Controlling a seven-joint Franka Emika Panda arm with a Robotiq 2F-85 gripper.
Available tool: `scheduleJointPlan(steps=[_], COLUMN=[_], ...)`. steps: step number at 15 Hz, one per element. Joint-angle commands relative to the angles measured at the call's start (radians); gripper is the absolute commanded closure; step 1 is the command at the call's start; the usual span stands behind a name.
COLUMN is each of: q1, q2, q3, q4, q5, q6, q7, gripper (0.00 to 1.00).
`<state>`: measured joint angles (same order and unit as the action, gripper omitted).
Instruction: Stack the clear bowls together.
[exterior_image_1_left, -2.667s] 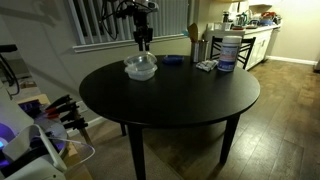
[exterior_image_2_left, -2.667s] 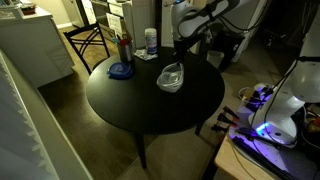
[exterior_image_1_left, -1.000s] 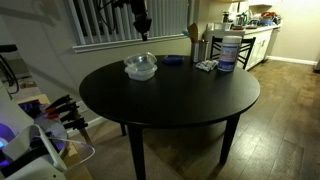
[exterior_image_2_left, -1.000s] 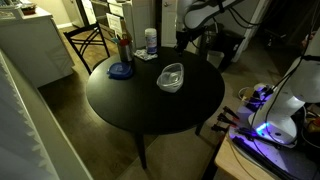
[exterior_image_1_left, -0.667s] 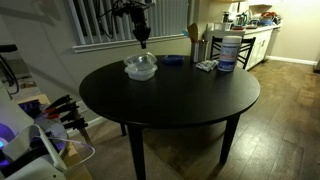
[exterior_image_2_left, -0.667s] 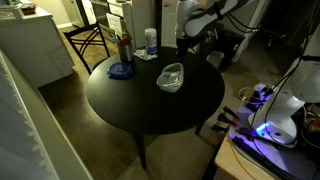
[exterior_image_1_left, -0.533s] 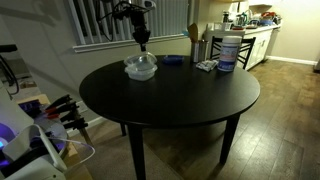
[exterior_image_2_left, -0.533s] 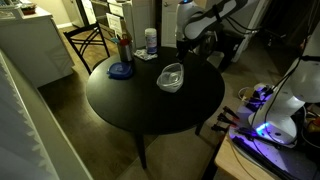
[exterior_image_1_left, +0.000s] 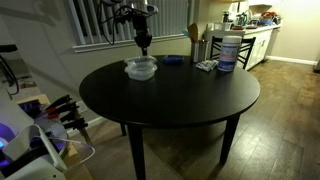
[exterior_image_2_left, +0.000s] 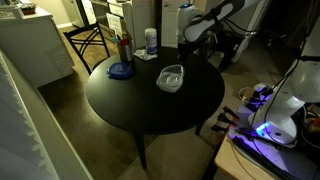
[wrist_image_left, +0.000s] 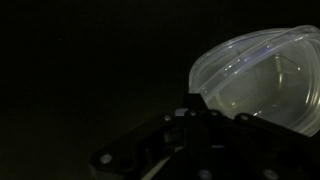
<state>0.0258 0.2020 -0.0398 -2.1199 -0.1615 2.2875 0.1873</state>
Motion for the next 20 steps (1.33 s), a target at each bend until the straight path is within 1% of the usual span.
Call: scheduleJointPlan(steps=[1, 6, 8, 10, 11, 14, 17, 20], q1=[-0.017, -0.032, -0.033, -0.025, -0.026, -0.031, -0.036, -0.047], q2=[0.008, 0.037, 0.034, 0.029, 0.029, 0.046, 0.088, 0.144], q3=[-0.009, -0.021, -0.016, -0.017, -0.016, -0.007, 0.011, 0.039], q4=[-0.016, -0.012, -0.017, -0.017, -0.02, -0.028, -0.031, -0.029], q5=[0.008, 0.02, 0.026, 0.008, 0.011, 0.023, 0.048, 0.111], q6=[0.021, 0.046, 0.039, 0.006, 0.012, 0.089, 0.201, 0.311], q7=[-0.017, -0.025, -0.033, -0.027, -0.032, -0.055, -0.114, -0.172], gripper=[1.0, 1.0, 1.0, 1.0, 1.0, 1.0, 1.0, 1.0])
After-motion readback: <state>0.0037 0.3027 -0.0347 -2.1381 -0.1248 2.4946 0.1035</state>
